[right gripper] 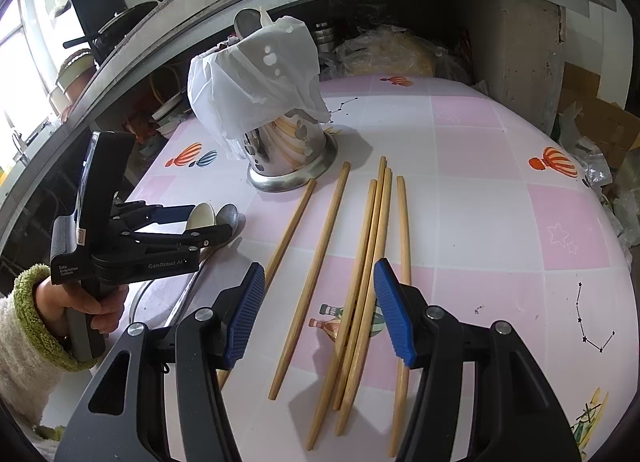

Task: Organize utensils
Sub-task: 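Close the left tool on the cream ladle's neck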

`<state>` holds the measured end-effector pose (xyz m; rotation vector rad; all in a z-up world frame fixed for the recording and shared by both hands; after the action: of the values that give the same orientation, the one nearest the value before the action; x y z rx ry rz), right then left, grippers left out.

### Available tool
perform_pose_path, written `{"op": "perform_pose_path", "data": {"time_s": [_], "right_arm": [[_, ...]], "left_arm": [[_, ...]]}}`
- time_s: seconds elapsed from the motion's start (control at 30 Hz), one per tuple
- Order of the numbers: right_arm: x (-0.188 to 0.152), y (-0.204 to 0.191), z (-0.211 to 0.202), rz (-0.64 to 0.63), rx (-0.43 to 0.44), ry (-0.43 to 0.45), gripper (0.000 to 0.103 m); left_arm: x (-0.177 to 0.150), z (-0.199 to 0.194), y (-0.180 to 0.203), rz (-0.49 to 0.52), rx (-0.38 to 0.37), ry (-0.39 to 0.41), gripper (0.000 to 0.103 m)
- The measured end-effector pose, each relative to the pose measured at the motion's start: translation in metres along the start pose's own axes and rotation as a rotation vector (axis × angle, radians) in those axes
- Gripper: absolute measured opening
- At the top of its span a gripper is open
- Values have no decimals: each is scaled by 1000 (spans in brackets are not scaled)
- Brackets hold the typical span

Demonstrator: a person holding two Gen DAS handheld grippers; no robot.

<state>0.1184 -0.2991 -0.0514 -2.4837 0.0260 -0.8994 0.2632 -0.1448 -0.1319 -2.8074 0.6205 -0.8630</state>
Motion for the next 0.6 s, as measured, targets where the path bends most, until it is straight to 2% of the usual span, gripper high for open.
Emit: {"op": "perform_pose_path", "data": {"time_s": [0.6], "right_arm": [[3, 0, -3, 2, 5, 5, 56]], "left_arm": [[-5, 3, 2, 11, 1, -2, 55]]}}
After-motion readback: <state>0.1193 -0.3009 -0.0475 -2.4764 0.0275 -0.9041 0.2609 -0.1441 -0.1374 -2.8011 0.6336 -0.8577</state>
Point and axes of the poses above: each gripper's, at about its wrist camera, not at the fingertips, and z roughly the way its jaws point, y to its right, x to its top, the point moved 3 cm from there along z, roughly the way its jaws point, and after that the axes turned 15 degrees about x, right-handed, at the moved point
